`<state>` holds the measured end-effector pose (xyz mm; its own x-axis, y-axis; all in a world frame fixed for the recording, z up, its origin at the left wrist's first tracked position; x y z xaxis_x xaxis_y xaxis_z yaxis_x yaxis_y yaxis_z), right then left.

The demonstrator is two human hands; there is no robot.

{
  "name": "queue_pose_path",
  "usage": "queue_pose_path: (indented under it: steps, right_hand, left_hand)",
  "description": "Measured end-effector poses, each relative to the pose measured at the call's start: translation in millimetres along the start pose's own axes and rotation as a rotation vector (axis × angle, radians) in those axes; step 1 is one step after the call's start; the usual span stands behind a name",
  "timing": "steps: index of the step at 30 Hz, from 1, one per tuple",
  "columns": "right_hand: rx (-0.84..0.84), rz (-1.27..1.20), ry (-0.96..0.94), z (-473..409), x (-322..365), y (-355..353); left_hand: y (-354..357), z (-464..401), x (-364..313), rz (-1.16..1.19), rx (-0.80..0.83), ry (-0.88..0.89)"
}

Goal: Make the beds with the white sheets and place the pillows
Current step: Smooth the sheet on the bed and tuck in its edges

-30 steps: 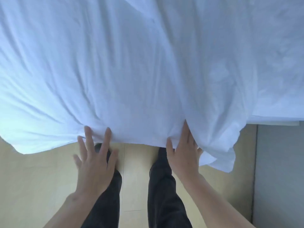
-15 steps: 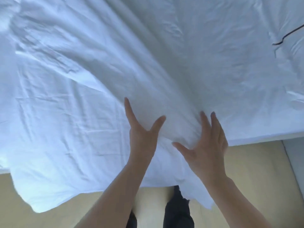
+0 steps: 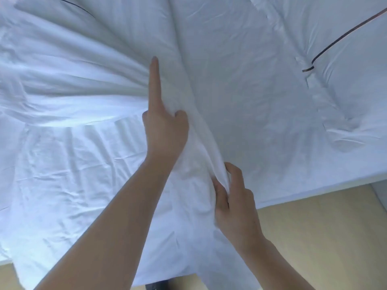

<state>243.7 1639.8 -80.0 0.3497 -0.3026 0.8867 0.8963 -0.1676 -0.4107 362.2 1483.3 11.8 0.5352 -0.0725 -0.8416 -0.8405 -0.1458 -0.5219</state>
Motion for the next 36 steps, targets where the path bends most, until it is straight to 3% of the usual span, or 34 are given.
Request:
queue_pose_path:
  steps: [3,5,8,10,16,20,22,25,30,33,36]
  right_hand:
    - [-0.035,-0.128,0.106,0,0,-20]
    - [-0.033,-0.134,0.206,-2,-20,-33]
    - [-0.052,-0.076,0.409,1,-68,-52]
    - [-0.106,-0.068,0.478,9,-85,-67]
    - [0.042,0.038,0.425,15,-76,-40]
    - [-0.078,0.037,0.516,10,-77,-32]
    - [-0.15,0.03,0.586,14,-87,-51]
    - [-0.187,0.063,0.651,30,-114,-95]
    - [-0.274,0.256,0.898,69,-186,-166]
    - [-0.314,0.395,0.715,74,-180,-154]
    - [-0.289,0.407,0.377,67,-141,-119]
  left_hand:
    - [58,-12,-50,-0.204,0.185,0.093]
    - [114,-4,-51,-0.487,0.433,0.066]
    - [188,44,-16,-0.541,0.945,-0.166]
    - [205,70,-7,-0.543,1.052,-0.256]
    - [139,115,8,0.022,0.98,-0.563]
    - [109,124,16,0.201,0.921,-0.583]
    - [94,116,20,0.108,0.833,-0.428]
    - [78,117,32,-0.329,0.763,-0.041]
    - [115,174,41,-0.533,1.063,0.235]
    - [140,200,33,-0.529,1.121,0.291]
    - [155,189,22,-0.582,0.979,0.369]
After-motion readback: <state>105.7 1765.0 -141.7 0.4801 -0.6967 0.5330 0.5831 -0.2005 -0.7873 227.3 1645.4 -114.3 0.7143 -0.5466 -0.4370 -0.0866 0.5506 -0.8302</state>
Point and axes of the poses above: each hand's wrist, its own z-axis away from the middle knuckle, its own y-axis out of the palm, x = y × z, the point moved 5 cm from there along -z, towards the middle knuckle, and after that the axes turned 2 degrees about -x, right-handed, at the moved point
